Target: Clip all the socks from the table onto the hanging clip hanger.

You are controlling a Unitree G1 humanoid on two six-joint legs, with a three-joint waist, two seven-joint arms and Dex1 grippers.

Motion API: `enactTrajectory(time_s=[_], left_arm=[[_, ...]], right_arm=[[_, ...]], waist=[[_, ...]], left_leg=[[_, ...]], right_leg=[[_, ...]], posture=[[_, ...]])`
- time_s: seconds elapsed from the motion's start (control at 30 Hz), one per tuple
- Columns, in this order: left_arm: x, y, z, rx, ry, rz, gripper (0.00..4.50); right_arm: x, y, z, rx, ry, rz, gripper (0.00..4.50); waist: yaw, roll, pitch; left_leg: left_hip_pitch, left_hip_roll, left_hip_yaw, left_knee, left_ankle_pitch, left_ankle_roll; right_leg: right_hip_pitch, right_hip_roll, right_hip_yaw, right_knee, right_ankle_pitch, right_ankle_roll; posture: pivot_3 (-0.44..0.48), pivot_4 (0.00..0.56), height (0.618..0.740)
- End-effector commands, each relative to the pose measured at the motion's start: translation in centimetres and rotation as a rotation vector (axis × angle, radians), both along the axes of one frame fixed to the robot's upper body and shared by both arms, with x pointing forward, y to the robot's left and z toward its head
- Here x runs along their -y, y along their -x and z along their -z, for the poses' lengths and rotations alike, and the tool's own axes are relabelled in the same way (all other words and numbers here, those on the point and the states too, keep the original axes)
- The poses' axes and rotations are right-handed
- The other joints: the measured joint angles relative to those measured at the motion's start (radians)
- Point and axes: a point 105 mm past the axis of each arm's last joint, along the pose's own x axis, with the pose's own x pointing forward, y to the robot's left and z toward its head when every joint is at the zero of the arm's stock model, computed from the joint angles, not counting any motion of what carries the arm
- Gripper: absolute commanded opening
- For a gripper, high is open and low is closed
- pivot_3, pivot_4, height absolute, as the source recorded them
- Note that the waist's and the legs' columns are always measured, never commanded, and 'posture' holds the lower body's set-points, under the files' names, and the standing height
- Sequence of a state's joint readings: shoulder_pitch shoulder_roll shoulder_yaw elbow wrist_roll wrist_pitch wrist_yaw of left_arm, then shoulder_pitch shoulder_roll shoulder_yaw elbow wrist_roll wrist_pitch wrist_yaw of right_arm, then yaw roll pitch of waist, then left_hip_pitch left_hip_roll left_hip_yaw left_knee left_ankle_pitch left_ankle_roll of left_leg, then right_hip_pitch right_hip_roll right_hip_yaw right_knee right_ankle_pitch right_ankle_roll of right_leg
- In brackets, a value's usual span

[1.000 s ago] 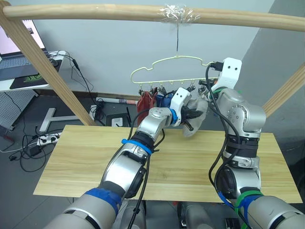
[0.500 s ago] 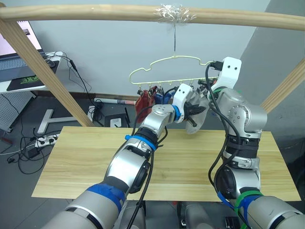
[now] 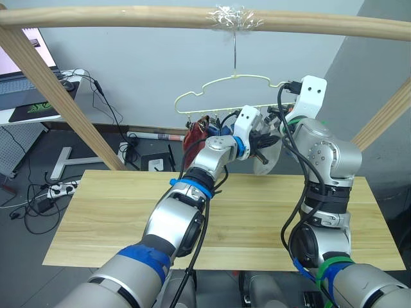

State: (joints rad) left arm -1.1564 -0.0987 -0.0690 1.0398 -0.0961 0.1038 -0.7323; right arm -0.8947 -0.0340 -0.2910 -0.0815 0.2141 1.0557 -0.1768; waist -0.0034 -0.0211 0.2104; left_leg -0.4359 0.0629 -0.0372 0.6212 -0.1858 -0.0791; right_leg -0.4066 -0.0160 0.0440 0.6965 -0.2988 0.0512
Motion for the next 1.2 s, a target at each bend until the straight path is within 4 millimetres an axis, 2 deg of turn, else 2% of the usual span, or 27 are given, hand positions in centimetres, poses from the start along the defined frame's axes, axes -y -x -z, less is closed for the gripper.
enactTrajectory(time_s=[0.03, 0.1, 0.27, 0.37, 0.53, 0.83, 1.07, 1.2], left_arm=[[0.7, 0.1, -2.2, 0.055, 0.039, 0.02, 0.01], [0.7, 0.1, -2.2, 0.055, 0.037, 0.021, 0.0], [0.8, 0.4, -2.0, 0.016, 0.042, 0.048, 0.0], [0.7, 0.6, -1.7, 0.01, 0.022, 0.062, 0.0], [0.0, 0.8, -0.9, -0.001, -0.004, 0.074, 1.4], [-2.4, 1.6, -0.3, -0.006, -0.014, 0.065, 4.34], [-7.1, 3.5, 0.8, -0.084, 0.035, 0.006, 4.45], [-10.3, 6.4, 1.1, -0.143, 0.12, 0.015, 4.45]], right_arm=[[-0.6, 0.5, -2.2, 0.082, -0.002, -0.022, 0.28], [-0.6, 0.5, -2.1, 0.078, -0.001, -0.022, 0.88], [-0.5, 0.6, -2.0, 0.073, 0.014, -0.02, 2.69], [-0.4, 0.9, -1.7, 0.064, 0.016, -0.025, 2.69], [0.0, 2.1, -0.7, 0.032, 0.031, -0.049, 2.71], [0.5, 5.0, 0.2, 0.015, 0.06, -0.119, 2.71], [1.3, 9.1, 3.2, -0.017, 0.101, -0.214, 2.71], [1.5, 11.6, 5.9, -0.066, 0.137, -0.273, 2.71]], waist=[[0.0, 0.0, 0.0], [0.0, 0.0, 0.0], [0.0, 0.0, 0.0], [-0.001, 0.0, 0.0], [0.0, 0.0, 0.0], [-0.001, 0.0, 0.0], [-0.005, 0.001, 0.0], [-0.007, 0.001, 0.0]], left_leg=[[0.0, 0.0, 0.0, 0.0, 0.0, 0.0], [0.0, 0.0, 0.0, 0.0, 0.0, 0.0], [0.0, 0.0, 0.0, 0.0, 0.0, 0.0], [0.0, 0.0, 0.0, 0.0, 0.0, 0.0], [0.0, 0.0, 0.0, -0.001, 0.0, 0.0], [0.0, 0.0, -0.001, -0.001, 0.0, 0.0], [0.0, 0.0, -0.001, -0.001, 0.0, 0.0], [0.001, 0.0, -0.001, 0.0, 0.0, 0.0]], right_leg=[[0.0, 0.0, 0.0, 0.0, 0.0, 0.0], [0.0, 0.0, 0.0, 0.0, 0.0, 0.0], [0.0, 0.0, 0.0, 0.0, 0.0, 0.0], [0.0, 0.0, 0.0, 0.0, 0.0, 0.0], [0.0, 0.0, 0.0, 0.0, 0.0, 0.0], [0.0, 0.0, 0.0, 0.001, 0.0, 0.0], [0.001, 0.0, 0.0, 0.0, 0.0, 0.0], [0.001, 0.0, 0.0, 0.001, 0.0, 0.0]], posture=[[0.081, 0.152, 0.74], [0.081, 0.152, 0.74], [0.077, 0.158, 0.74], [0.076, 0.162, 0.74], [0.071, 0.166, 0.74], [0.061, 0.168, 0.74], [0.041, 0.159, 0.74], [0.05, 0.159, 0.74]])
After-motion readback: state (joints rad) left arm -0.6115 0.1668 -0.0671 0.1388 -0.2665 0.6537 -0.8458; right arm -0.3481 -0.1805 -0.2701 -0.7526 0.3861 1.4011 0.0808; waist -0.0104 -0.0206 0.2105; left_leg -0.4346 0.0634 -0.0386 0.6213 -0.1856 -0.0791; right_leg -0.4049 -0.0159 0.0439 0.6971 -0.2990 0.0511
